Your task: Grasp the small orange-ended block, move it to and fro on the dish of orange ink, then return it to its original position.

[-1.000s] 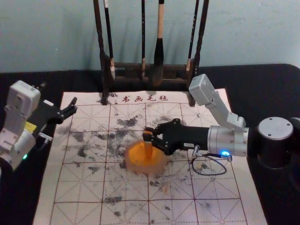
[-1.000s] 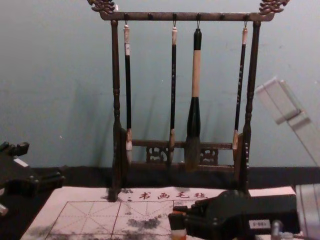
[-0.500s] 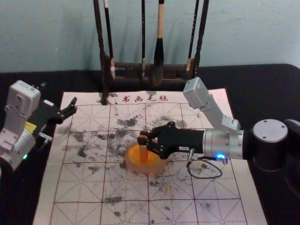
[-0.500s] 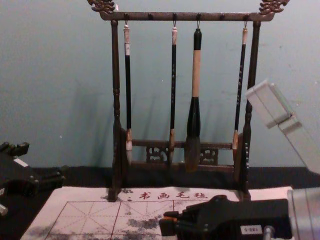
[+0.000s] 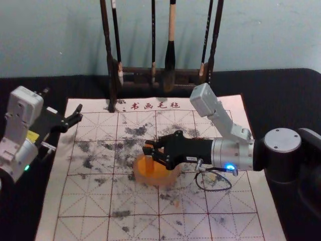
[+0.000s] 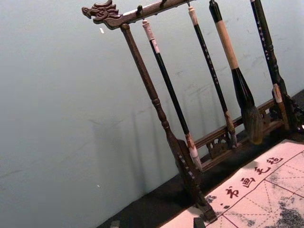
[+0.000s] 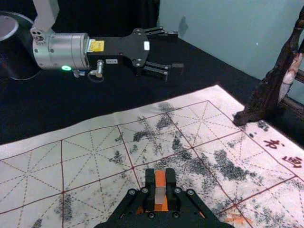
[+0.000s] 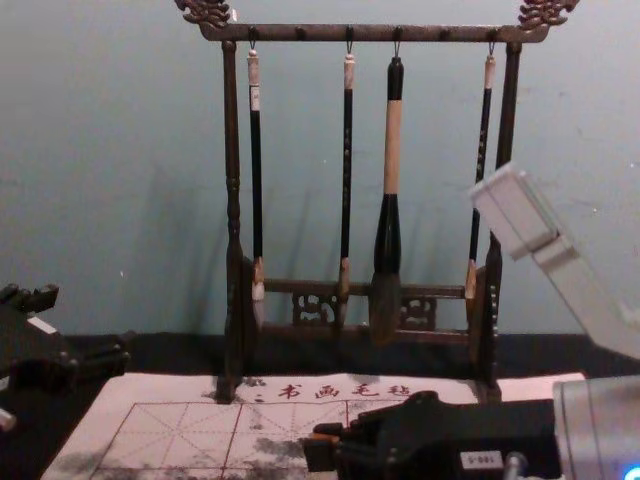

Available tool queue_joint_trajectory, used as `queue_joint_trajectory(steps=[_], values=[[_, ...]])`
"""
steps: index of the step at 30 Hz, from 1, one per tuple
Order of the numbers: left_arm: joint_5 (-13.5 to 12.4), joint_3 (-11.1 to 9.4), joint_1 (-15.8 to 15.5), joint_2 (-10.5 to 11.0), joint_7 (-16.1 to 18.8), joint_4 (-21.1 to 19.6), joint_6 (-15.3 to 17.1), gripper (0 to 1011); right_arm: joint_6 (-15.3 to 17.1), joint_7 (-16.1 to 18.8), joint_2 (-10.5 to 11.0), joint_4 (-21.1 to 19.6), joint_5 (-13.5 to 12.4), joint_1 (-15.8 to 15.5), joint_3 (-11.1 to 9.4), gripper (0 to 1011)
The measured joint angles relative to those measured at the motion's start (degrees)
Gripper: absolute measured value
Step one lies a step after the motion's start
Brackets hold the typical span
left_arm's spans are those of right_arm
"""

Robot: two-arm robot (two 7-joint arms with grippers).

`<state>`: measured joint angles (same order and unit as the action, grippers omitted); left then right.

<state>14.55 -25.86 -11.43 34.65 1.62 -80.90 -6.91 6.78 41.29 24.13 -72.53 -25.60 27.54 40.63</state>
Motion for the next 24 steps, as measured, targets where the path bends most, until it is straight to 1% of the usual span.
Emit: queue_joint_trajectory(steps=[8, 24], values=[[0.00, 0.00, 0.00, 0.00, 0.00, 0.00, 0.00, 1001, -0.17, -0.60, -1.15, 1.30, 0.26, 0.50, 0.02, 129], [0.00, 0.00, 0.00, 0.00, 0.00, 0.00, 0.00, 1001, -0.49, -1.47, -2.67, 3.57, 0.68, 1.38, -0.94, 129]])
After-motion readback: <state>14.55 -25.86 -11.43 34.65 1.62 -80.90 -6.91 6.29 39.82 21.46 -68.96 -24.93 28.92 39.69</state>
